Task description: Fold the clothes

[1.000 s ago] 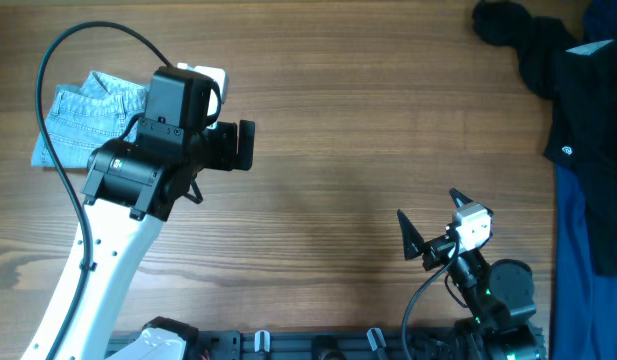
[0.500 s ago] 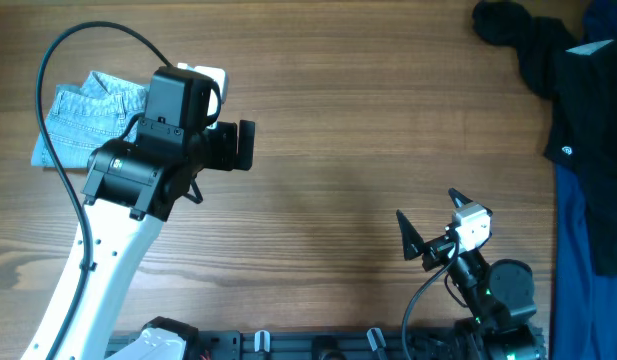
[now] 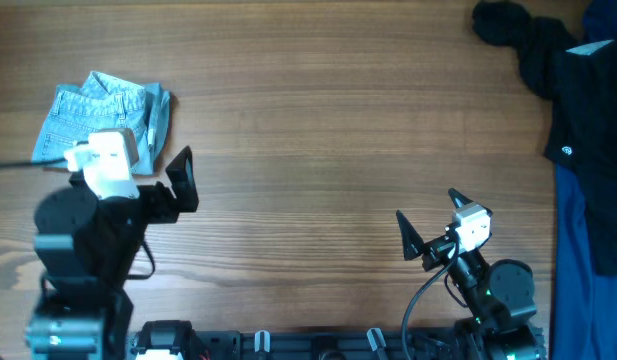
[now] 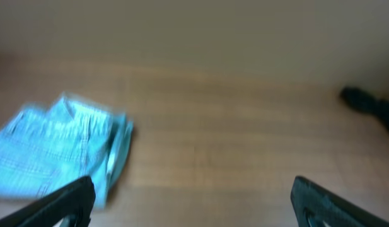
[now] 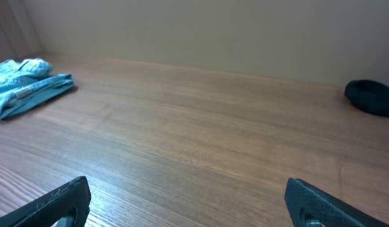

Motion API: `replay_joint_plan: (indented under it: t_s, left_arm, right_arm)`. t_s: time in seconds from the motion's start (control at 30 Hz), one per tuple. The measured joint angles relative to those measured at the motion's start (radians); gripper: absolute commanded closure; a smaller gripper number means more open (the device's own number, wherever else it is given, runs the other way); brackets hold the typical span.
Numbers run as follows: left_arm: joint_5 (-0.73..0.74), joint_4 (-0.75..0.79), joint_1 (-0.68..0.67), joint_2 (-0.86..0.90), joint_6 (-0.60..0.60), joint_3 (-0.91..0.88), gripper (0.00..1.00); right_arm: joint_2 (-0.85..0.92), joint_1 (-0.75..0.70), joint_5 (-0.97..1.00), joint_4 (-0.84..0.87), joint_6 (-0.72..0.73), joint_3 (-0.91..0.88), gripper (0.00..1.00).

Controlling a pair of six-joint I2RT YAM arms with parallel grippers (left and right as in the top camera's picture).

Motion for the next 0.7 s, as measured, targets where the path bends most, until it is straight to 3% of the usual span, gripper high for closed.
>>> replay_joint_plan:
  t_s: [0.2,0.53,0.7]
  left_arm:
    - [0.063,0.275,0.005,-0.267,0.0,-0.389,0.0]
    - [0.08,0.435,0.03,-0.638,0.0,-0.747,0.0]
    - [0.085,0.588,0.031,-0.67,0.0,-0.882,0.0]
  right_arm:
    - [0.0,0.0,0.0,0.0,0.0,0.0,0.0]
    - [0.0,0.0,0.0,0.0,0.0,0.0,0.0]
    - [0.0,0.0,0.0,0.0,0.0,0.0,0.0]
